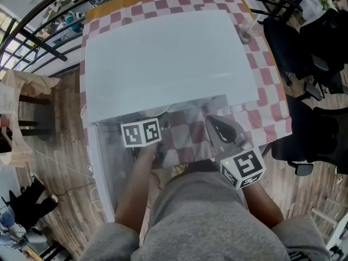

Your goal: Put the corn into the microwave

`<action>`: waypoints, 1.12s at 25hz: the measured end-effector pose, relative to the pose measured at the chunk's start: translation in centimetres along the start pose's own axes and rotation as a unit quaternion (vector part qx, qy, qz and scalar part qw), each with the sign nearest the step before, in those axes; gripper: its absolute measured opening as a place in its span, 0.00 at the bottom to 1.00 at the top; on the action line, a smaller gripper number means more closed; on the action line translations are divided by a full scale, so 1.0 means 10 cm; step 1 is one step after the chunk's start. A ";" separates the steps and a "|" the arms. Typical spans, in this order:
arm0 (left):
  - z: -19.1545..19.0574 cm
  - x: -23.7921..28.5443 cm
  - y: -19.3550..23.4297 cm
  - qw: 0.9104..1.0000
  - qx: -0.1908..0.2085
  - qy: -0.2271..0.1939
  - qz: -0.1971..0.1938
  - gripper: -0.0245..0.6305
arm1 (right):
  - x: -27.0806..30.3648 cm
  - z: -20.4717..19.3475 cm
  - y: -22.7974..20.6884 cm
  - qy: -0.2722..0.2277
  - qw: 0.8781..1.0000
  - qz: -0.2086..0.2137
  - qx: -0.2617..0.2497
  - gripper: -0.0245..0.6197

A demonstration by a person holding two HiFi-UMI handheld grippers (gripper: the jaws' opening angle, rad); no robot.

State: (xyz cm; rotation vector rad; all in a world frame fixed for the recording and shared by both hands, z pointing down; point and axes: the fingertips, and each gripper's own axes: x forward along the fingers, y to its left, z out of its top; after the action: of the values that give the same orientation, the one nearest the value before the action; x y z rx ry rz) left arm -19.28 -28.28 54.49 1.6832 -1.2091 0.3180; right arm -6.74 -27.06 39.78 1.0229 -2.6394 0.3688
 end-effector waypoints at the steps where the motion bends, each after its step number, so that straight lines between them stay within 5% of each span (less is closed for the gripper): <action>1: -0.03 0.01 -0.01 1.000 -0.004 0.010 -0.006 0.05 | 0.00 0.00 0.00 0.000 1.000 0.000 0.001 0.03; 23: 0.10 -0.26 0.08 1.000 0.016 -0.014 0.020 0.05 | -0.07 -0.04 0.10 0.001 1.000 -0.006 0.000 0.03; 28: -0.05 -0.30 0.28 0.998 0.018 -0.005 0.061 0.05 | -0.07 -0.07 0.09 0.003 1.000 -0.009 0.002 0.03</action>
State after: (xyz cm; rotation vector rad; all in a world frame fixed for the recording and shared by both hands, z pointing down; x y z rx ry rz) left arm -22.86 -26.16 54.31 1.6467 -1.3246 0.4084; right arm -6.79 -25.76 40.02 1.0453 -2.6239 0.3717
